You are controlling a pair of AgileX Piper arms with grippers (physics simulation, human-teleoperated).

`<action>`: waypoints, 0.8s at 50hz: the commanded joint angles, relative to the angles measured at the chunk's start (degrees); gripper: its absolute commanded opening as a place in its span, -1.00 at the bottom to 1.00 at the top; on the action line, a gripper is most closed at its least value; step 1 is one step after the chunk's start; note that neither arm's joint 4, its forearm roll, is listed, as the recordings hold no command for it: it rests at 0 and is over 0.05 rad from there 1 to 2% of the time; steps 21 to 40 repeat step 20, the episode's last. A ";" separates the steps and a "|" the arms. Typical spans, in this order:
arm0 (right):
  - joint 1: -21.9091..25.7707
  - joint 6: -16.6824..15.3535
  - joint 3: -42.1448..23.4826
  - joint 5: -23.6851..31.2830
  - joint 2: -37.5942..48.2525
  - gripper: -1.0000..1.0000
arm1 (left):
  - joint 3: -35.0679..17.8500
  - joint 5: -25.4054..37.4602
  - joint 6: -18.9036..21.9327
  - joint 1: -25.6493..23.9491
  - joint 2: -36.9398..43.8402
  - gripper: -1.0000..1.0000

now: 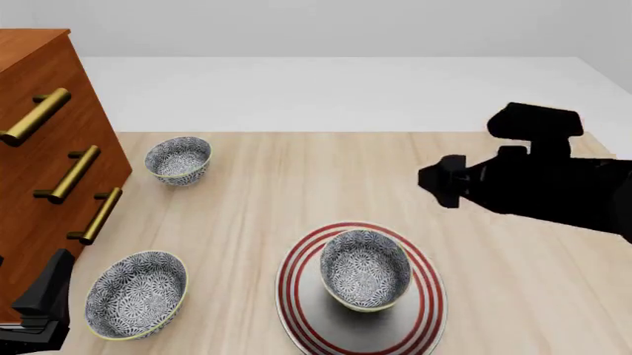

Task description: Pick up the bowl and put it in the middle on the plate.

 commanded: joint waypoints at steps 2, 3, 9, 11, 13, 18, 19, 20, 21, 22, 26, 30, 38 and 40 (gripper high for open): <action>-2.85 -2.21 -6.17 10.76 -16.38 1.00 | 0.00 0.00 0.00 0.00 0.00 1.00; -3.06 -2.12 -5.97 10.86 -17.31 1.00 | 0.00 0.00 0.00 0.00 0.00 1.00; -3.32 -5.48 -6.96 13.26 -25.66 1.00 | 0.00 0.00 0.00 0.00 0.00 1.00; -3.71 -5.72 -7.02 14.06 -28.22 1.00 | 0.00 0.00 0.00 0.00 0.00 1.00; -3.08 -7.82 -7.36 15.20 -31.92 1.00 | 0.00 0.00 0.00 0.00 0.00 1.00; -4.86 -10.12 -8.27 16.65 -39.41 1.00 | 0.00 0.00 0.00 0.00 0.00 1.00; -5.72 -10.58 -8.06 17.03 -41.85 1.00 | 0.00 0.00 0.00 0.00 0.00 1.00; -5.73 -11.75 -7.99 17.31 -43.72 1.00 | 0.00 0.00 0.00 0.00 0.00 1.00; -5.73 -11.75 -7.99 17.31 -43.72 1.00 | 0.00 0.00 0.00 0.00 0.00 1.00; -5.73 -11.75 -7.99 17.31 -43.72 1.00 | 0.00 0.00 0.00 0.00 0.00 1.00; -5.73 -11.75 -7.99 17.31 -43.72 1.00 | 0.00 0.00 0.00 0.00 0.00 1.00; -5.73 -11.75 -7.99 17.31 -43.72 1.00 | 0.00 0.00 0.00 0.00 0.00 1.00; -5.73 -11.75 -7.99 17.31 -43.72 1.00 | 0.00 0.00 0.00 0.00 0.00 1.00; -5.73 -11.75 -7.99 17.31 -43.72 1.00 | 0.00 0.00 0.00 0.00 0.00 1.00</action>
